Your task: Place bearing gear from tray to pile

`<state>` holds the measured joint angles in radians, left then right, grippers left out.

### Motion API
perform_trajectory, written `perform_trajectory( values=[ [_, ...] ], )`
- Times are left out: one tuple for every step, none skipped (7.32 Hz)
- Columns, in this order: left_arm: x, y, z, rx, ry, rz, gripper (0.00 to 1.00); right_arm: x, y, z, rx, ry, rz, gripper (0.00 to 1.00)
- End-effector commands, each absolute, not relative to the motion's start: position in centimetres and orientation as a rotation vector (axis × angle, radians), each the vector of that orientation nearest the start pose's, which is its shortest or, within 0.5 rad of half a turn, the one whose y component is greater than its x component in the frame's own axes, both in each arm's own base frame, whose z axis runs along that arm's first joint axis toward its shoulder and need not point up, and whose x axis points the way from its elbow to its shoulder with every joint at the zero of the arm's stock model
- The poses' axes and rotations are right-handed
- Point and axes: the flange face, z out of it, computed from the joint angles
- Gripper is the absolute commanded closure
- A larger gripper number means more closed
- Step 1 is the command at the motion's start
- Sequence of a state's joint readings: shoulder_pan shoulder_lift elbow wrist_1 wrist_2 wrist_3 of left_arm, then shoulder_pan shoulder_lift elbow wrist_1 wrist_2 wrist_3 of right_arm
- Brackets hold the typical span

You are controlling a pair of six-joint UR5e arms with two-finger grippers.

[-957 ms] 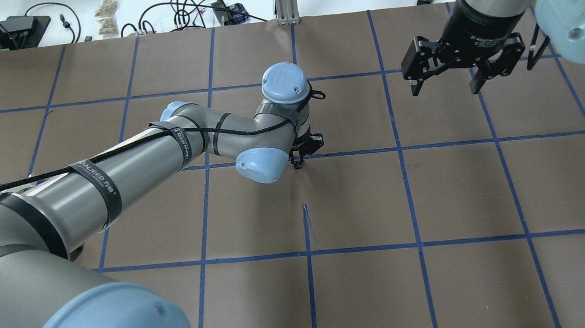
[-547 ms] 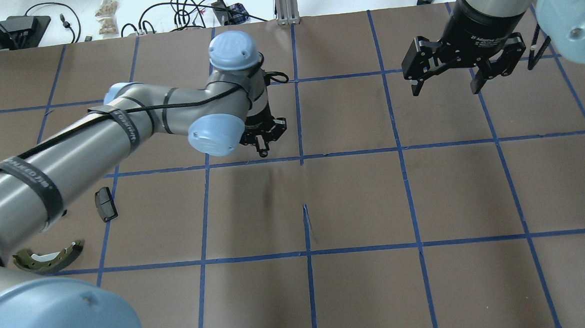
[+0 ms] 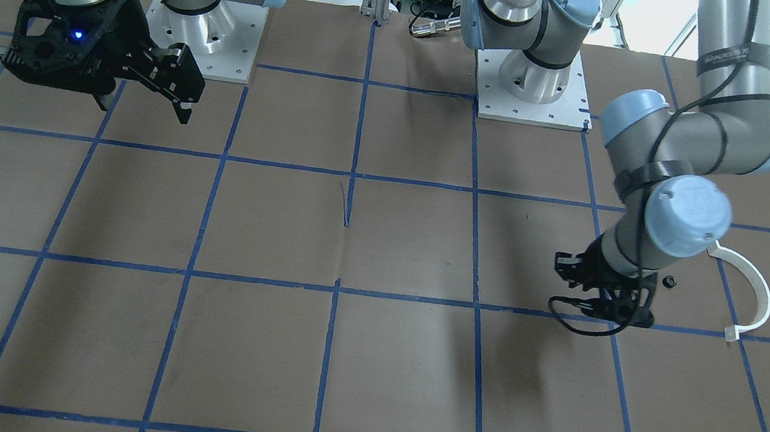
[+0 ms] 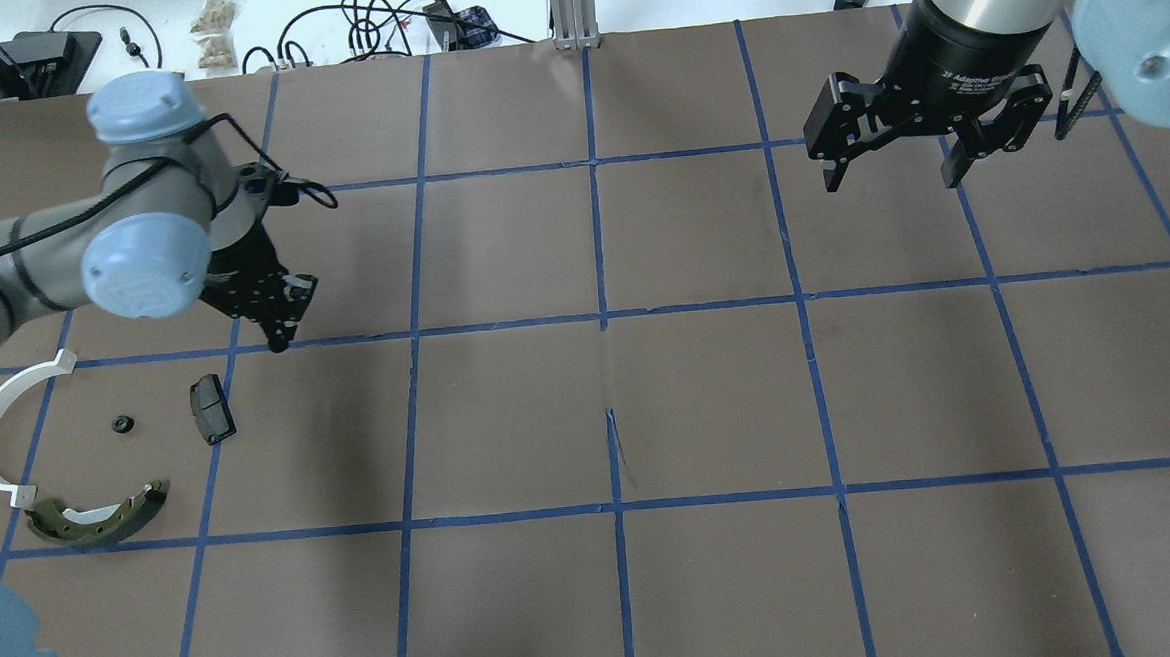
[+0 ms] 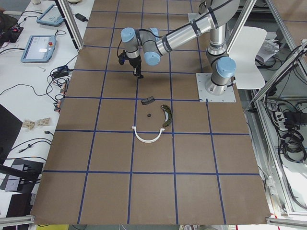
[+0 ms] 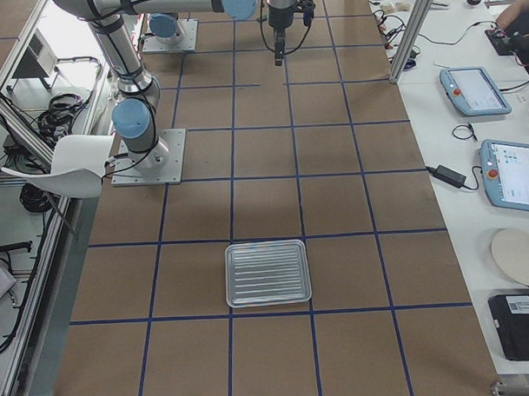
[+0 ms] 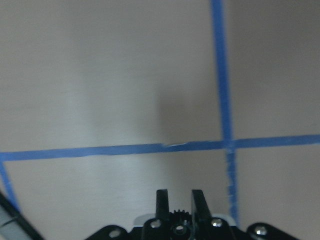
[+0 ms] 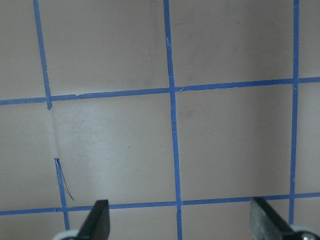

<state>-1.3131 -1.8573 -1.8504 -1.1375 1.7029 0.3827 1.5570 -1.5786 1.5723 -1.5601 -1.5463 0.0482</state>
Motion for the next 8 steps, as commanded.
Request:
perform_trajectory(
  values=[
    [14.1,-51.6,22.7,0.277,3.047,0.244,1.0,12.9,-49.0,49.0,0.098,3.116,0.008,0.0],
    [16.5,-50.8,20.9,0.306,3.025,0.171,1.0,12.9,-49.0,49.0,0.098,3.116,0.008,0.0],
    [16.6,-50.3,19.6,0.333,2.989,0.105,1.0,12.9,-49.0,49.0,0.098,3.114,0.008,0.0],
    [16.4,-50.1,18.4,0.337,2.994,0.109,1.0,12.9,-49.0,48.9,0.098,3.116,0.01,0.0],
    [16.6,-50.3,17.9,0.333,2.996,0.124,0.99,12.9,-49.1,48.9,0.098,3.116,0.01,0.0],
    [16.4,-49.8,17.6,0.335,3.002,0.137,0.98,12.9,-49.1,48.9,0.096,3.116,0.01,0.0],
    [16.5,-49.8,17.9,0.33,2.997,0.138,0.96,12.9,-49.1,49.0,0.096,3.116,0.008,0.0],
    [16.6,-49.8,18.0,0.329,2.996,0.136,0.91,12.9,-49.1,48.9,0.096,3.116,0.01,0.0]
  ],
)
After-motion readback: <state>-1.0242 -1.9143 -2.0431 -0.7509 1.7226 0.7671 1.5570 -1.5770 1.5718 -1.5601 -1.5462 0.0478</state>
